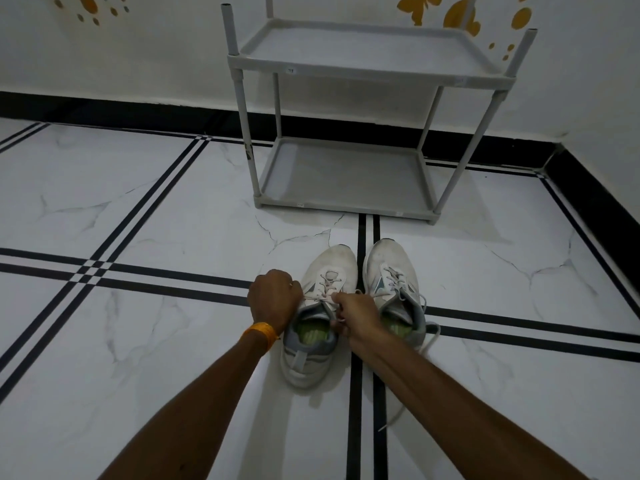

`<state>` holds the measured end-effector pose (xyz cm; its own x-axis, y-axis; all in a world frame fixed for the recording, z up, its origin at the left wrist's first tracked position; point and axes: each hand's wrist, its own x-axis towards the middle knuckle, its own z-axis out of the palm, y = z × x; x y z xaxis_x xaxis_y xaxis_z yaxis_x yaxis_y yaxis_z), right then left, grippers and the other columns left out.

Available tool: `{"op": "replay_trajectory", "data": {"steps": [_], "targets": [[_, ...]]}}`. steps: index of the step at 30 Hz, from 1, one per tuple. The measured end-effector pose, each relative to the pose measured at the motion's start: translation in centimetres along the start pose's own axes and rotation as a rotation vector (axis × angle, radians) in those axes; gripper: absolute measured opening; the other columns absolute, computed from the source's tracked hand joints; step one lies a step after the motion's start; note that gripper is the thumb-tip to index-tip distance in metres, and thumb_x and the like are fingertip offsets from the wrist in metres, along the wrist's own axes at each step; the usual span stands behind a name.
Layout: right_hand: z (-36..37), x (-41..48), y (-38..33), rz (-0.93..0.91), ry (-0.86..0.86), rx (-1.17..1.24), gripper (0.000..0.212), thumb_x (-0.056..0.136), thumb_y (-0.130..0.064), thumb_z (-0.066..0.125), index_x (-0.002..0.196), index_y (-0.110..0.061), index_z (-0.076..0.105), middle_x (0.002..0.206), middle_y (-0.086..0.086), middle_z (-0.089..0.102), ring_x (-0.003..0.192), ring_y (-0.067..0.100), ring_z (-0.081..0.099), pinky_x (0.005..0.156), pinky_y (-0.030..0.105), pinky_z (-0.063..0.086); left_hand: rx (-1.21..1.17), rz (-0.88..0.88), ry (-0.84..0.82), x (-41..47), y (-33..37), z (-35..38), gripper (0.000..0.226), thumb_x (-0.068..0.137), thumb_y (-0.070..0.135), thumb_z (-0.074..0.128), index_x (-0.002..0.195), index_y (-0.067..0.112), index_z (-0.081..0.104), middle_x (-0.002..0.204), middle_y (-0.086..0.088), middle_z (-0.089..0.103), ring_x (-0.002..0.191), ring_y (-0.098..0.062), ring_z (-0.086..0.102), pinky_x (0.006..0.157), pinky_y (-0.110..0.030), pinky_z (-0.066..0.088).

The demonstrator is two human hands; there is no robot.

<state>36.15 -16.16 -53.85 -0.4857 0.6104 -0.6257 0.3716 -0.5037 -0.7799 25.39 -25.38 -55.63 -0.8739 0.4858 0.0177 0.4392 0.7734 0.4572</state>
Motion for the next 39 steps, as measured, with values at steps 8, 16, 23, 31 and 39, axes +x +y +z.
{"op": "replay_trajectory", "data": {"steps": [8, 16, 23, 31, 39], "targets": [[1.4, -1.2, 0.6, -0.010, -0.006, 0.167, 0.016, 0.091, -0.002, 0.055, 0.076, -0.005, 0.060, 0.066, 0.009, 0.057, 0.047, 0.014, 0.054, 0.038, 0.020, 0.050, 0.026, 0.006, 0.042, -0.3, -1.5, -0.3, 0.036, 0.086, 0.022, 0.057, 0.053, 0.008, 0.052, 0.060, -0.017, 0.064, 0.060, -0.031, 0.060, 0.055, -0.028, 0.034], [6.1, -2.1, 0.0, 0.021, -0.285, 0.103, 0.020, 0.096, -0.018, 0.057, 0.080, -0.006, 0.061, 0.064, 0.005, 0.056, 0.049, 0.009, 0.057, 0.065, 0.028, 0.061, 0.123, -0.049, 0.135, 1.6, -5.6, -3.1, 0.034, 0.090, 0.024, 0.055, 0.060, 0.007, 0.054, 0.059, -0.008, 0.054, 0.056, -0.025, 0.053, 0.054, -0.028, 0.036], [-4.5, -2.2, -4.0, -0.630, 0.128, -0.797, 0.032, 0.094, -0.017, 0.056, 0.125, -0.013, 0.059, 0.124, 0.007, 0.063, 0.091, 0.023, 0.068, 0.083, 0.038, 0.058, -0.155, 0.171, 0.288, 0.3, 3.3, -4.3, 0.035, 0.089, 0.025, 0.057, 0.121, 0.011, 0.056, 0.113, -0.010, 0.062, 0.092, -0.028, 0.063, 0.076, -0.035, 0.047], [-12.5, 1.2, -3.9, -0.460, 0.266, -1.119, 0.019, 0.089, -0.017, 0.061, 0.095, -0.005, 0.075, 0.095, 0.016, 0.074, 0.086, 0.031, 0.069, 0.076, 0.037, 0.057, -0.037, 0.460, -0.248, -2.3, 10.4, 3.1, 0.024, 0.093, 0.024, 0.050, 0.104, 0.010, 0.066, 0.105, -0.011, 0.067, 0.095, -0.029, 0.064, 0.077, -0.034, 0.049], [-12.7, 1.2, -3.5, -0.262, 0.242, -0.524, 0.023, 0.088, -0.005, 0.051, 0.066, -0.004, 0.059, 0.060, 0.014, 0.060, 0.056, 0.028, 0.059, 0.056, 0.034, 0.052, -0.286, 0.251, -0.351, -2.4, 11.1, 3.4, 0.022, 0.098, 0.018, 0.041, 0.091, 0.004, 0.055, 0.099, -0.023, 0.066, 0.091, -0.037, 0.062, 0.075, -0.038, 0.048]]}}
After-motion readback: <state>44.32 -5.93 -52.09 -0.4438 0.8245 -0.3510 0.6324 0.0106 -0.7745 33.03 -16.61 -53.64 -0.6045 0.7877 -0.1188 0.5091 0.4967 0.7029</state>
